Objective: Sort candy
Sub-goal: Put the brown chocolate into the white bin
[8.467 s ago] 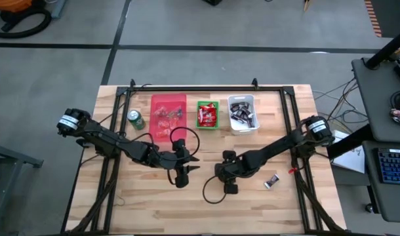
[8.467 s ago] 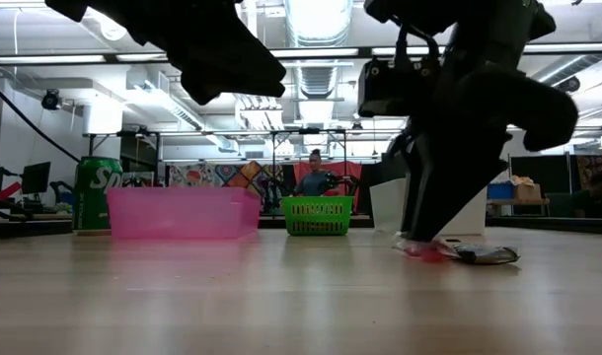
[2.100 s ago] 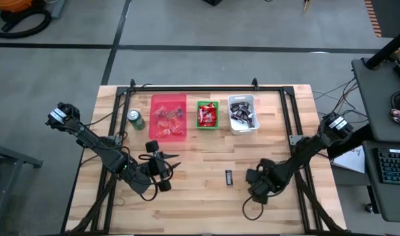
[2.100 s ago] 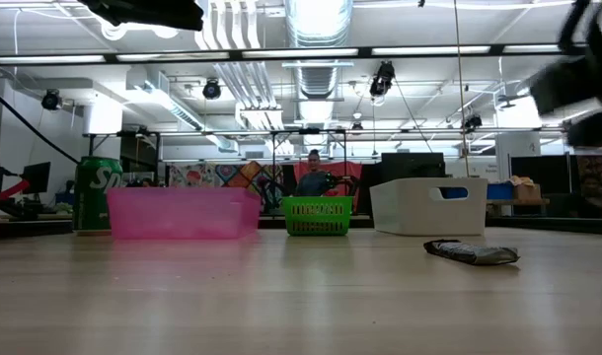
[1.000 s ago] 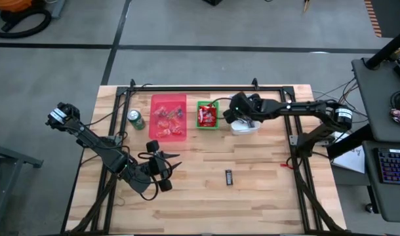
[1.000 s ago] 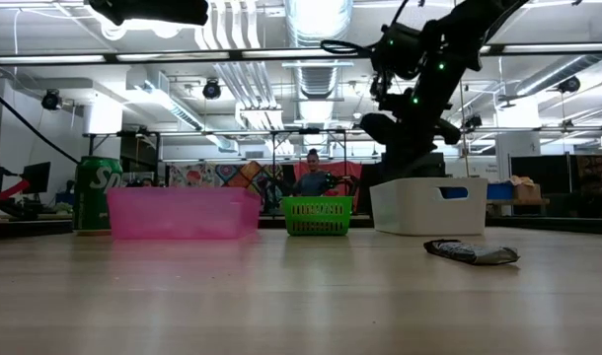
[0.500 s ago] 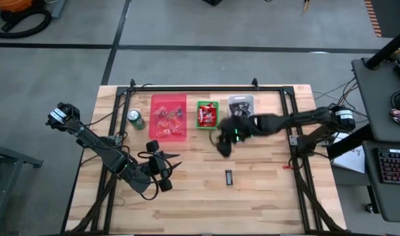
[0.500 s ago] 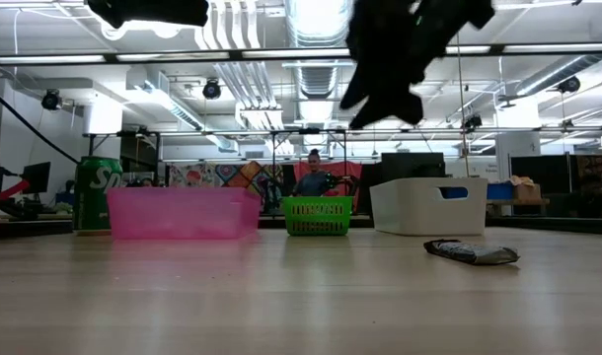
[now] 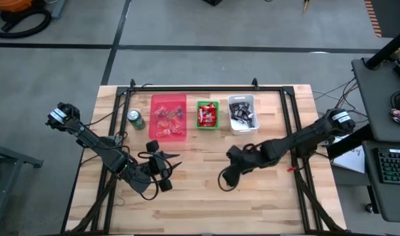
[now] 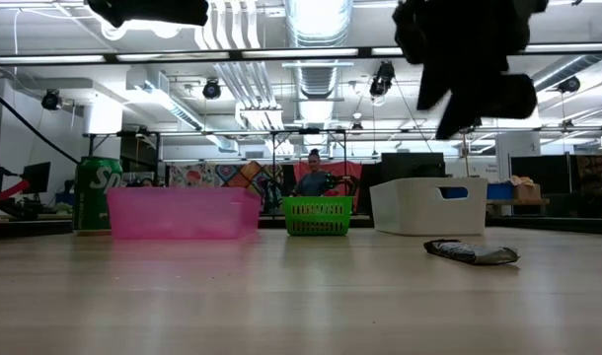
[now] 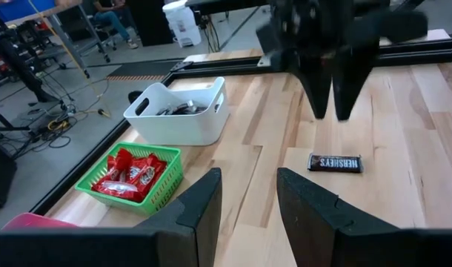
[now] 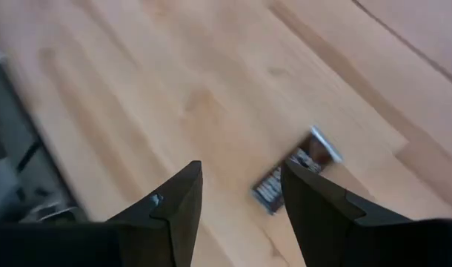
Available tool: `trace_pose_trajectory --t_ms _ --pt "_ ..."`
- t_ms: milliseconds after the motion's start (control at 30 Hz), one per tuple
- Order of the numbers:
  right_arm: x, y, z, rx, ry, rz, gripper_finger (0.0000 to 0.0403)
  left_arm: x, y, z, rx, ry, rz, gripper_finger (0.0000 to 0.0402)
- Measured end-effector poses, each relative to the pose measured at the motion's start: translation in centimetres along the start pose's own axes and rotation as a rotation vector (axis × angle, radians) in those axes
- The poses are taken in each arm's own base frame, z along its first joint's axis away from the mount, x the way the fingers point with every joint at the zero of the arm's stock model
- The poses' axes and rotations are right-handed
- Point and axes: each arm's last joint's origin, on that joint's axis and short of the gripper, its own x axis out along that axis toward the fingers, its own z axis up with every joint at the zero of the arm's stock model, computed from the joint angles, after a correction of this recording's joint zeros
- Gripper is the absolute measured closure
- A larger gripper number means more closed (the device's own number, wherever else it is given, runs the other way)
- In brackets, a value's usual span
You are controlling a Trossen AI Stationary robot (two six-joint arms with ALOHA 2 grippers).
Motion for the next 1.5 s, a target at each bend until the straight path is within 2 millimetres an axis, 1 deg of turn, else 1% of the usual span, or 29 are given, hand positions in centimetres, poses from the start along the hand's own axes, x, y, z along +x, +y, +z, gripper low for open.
trace_pose_trajectory --t_ms 133,233,367,600,800,867,967,1067,1133,1200,1267,1367,1500 --pt "2.3 -0.1 -0.7 0.054 0.033 -0.068 0.0229 0.0 0.0 0.0 0.016 0.0 0.001 0.0286" --pt "3.9 0.2 -0.7 0.061 0.066 -0.111 0.0229 0.0 0.0 0.0 0.03 0.0 0.001 0.0286" --pt "5.7 0.4 -0.7 0.072 0.113 -0.226 0.0229 0.0 0.0 0.0 0.037 0.0 0.001 0.0286" --pt "8.3 0.8 -0.7 0.072 0.187 -0.411 0.0229 0.0 0.0 0.0 0.071 0.0 0.001 0.0286" --pt "10.4 0.8 -0.8 0.017 0.214 -0.447 0.023 0.0 0.0 0.0 0.071 0.001 0.001 0.0286" --pt "10.8 0.7 -0.7 -0.027 0.227 -0.45 0.023 0.0 0.0 0.0 0.067 0.001 0.001 0.0286" --pt "11.2 0.9 -0.5 -0.139 0.24 -0.443 0.0233 0.0 0.0 0.0 0.057 0.0 0.001 0.0286" --pt "11.3 1.4 -0.3 -0.243 0.196 -0.421 0.0248 0.1 -0.1 -0.1 0.054 0.007 -0.014 0.0286" --pt "11.3 2.0 0.2 -0.341 0.153 -0.396 0.0261 0.3 -0.5 -0.4 0.064 0.025 -0.051 0.0286" --pt "11.4 3.3 1.1 -0.428 0.054 -0.336 0.0272 0.7 -1.0 -0.9 0.08 0.046 -0.08 0.0286" --pt "11.2 3.9 1.8 -0.505 -0.007 -0.328 0.028 1.2 -1.6 -1.5 0.099 0.061 -0.079 0.0286" --pt "10.8 5.3 2.4 -0.596 -0.051 -0.269 0.0288 2.3 -2.4 -2.4 0.143 0.078 -0.068 0.0286" --pt "10.3 6.3 2.6 -0.688 -0.05 -0.242 0.0289 3.8 -3.2 -3.3 0.196 0.102 -0.046 0.0287"
